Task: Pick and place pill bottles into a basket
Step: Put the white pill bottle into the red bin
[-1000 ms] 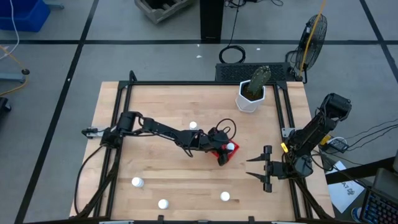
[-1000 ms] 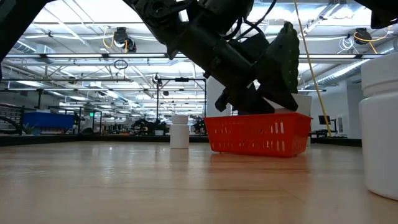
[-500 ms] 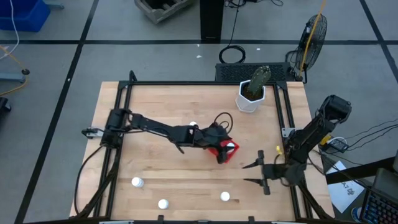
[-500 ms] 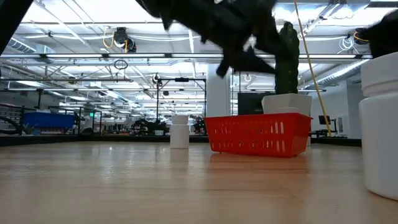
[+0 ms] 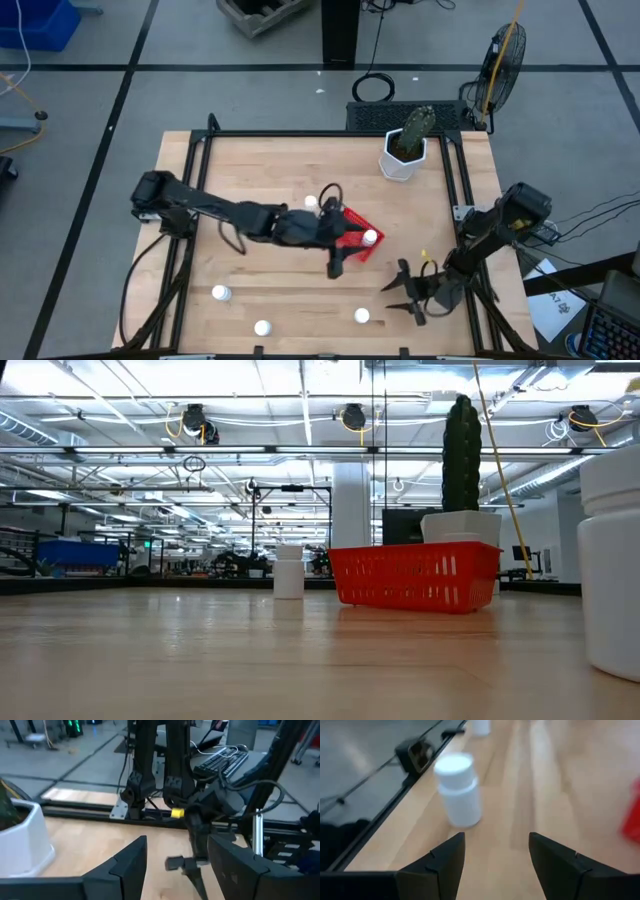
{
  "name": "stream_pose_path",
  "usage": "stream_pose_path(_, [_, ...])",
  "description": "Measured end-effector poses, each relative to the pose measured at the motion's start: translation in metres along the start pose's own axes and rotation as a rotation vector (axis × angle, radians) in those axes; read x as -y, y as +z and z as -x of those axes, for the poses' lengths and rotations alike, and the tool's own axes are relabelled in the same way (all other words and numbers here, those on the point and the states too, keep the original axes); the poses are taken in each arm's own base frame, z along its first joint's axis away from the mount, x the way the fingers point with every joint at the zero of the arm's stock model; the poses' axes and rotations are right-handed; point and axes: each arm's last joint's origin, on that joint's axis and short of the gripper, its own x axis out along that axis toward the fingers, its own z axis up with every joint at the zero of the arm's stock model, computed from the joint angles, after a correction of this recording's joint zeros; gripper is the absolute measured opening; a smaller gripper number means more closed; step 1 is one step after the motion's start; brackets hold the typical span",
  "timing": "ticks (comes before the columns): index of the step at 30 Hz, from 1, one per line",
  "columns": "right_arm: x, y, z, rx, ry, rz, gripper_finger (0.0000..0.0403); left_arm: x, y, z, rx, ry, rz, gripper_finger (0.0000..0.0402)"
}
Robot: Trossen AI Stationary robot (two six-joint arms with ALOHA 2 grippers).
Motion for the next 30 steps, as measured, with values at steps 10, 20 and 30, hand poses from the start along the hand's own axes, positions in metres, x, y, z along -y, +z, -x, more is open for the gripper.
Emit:
stream_pose_path(10, [-0.019,0.002,-0.041,-0.032,0.022,0.025,0.0296,0.028,0.014,0.029,0.049,0.013,-0.063,0.0214])
stream_pose_path(20, [-0.013,-0.009,-0.062,-0.03,0.053,-0.02,0.0328,0.034,0.014,0.032,0.05,-0.001,-0.073,0.0214])
stream_pose_path(30, [-0.018,-0.007,-0.085,0.001,0.085,-0.008,0.0322,0.033,0.014,0.032,0.051,0.0,-0.072,0.0214])
